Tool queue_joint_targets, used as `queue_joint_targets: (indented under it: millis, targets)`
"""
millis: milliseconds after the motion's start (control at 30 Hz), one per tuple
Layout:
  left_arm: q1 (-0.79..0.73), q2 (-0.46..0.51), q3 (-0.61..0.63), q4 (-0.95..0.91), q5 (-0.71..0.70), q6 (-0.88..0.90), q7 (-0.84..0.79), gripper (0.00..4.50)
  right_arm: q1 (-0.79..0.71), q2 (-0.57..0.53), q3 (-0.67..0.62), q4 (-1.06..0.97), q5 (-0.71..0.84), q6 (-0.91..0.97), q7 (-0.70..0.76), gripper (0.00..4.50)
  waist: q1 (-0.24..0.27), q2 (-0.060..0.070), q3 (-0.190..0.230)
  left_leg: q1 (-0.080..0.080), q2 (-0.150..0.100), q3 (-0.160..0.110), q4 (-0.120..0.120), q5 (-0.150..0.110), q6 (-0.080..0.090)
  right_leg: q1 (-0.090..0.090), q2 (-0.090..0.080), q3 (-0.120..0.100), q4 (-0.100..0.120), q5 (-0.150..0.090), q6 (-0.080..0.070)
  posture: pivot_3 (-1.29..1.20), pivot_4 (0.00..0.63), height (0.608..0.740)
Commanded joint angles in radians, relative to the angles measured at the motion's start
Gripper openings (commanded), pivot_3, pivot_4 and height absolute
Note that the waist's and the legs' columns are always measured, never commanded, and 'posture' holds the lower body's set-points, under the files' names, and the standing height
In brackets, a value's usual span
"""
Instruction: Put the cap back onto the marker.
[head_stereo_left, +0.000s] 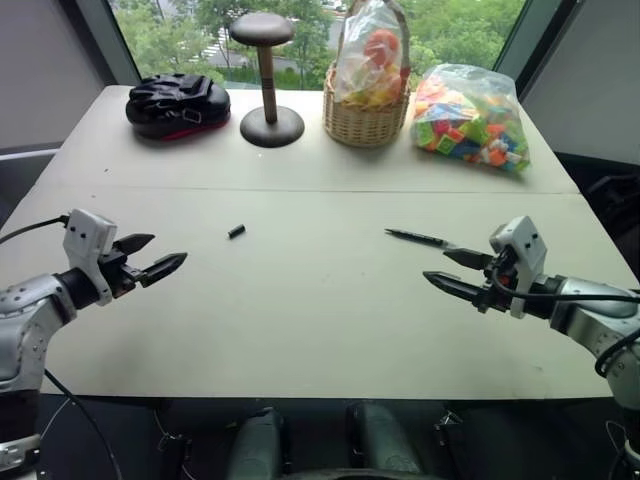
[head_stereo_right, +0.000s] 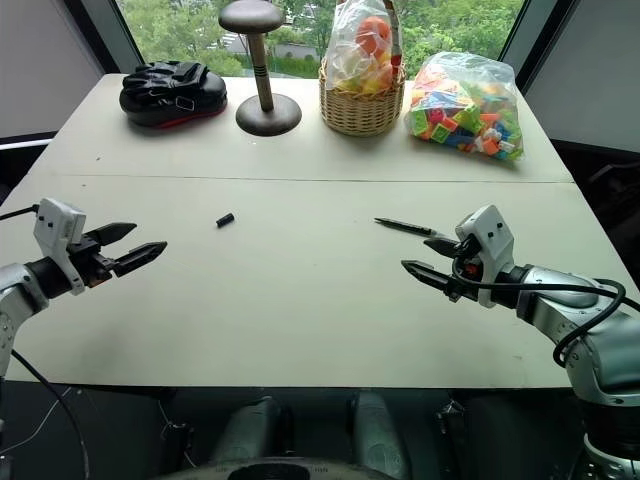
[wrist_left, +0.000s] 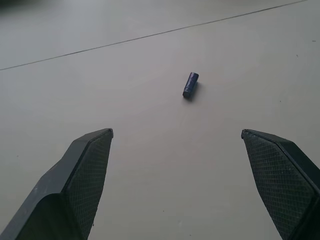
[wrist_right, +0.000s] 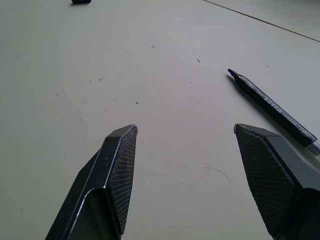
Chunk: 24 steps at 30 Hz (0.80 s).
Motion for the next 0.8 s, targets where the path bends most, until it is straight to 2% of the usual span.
queue_joint_targets:
  millis: [33, 433, 600, 800]
  targets:
    - [0.003, 0.006, 0.021, -0.015, 0.009, -0.022, 0.003, 4.31, 0.006, 0.001, -0.023, -0.023, 0.01, -0.011, -0.001, 3.2, 0.0, 0.0, 0.0, 0.0, 0.0, 0.0, 0.0, 0.0, 0.0, 0.0, 0.0, 0.0, 0.0, 0.0, 0.0, 0.0, 0.15, 0.74]
    - [-0.054, -0.005, -0.012, 0.031, 0.033, -0.071, -0.025, 4.31, 0.021, 0.003, -0.023, -0.021, 0.003, -0.019, -0.001, 3.2, 0.0, 0.0, 0.0, 0.0, 0.0, 0.0, 0.001, 0.0, 0.0, 0.0, 0.0, 0.0, 0.001, 0.0, 0.0, 0.0, 0.15, 0.74]
    - [-0.197, 0.008, -0.131, 0.06, 0.009, -0.068, -0.206, 4.31, -0.011, -0.008, -0.007, 0.012, -0.005, -0.02, 0.014, 3.2, 0.007, -0.001, -0.001, 0.0, -0.001, 0.0, 0.002, 0.0, 0.0, 0.001, 0.001, -0.001, 0.001, 0.0, 0.0, 0.0, 0.15, 0.74]
    - [-0.433, -0.051, -0.35, 0.195, 0.077, -0.142, -0.421, 4.31, -0.05, -0.016, 0.026, 0.079, -0.042, -0.05, 0.046, 3.2, 0.006, -0.001, -0.001, 0.0, -0.004, 0.0, 0.003, 0.0, 0.0, 0.002, 0.002, 0.0, 0.001, 0.0, 0.001, 0.0, 0.15, 0.74]
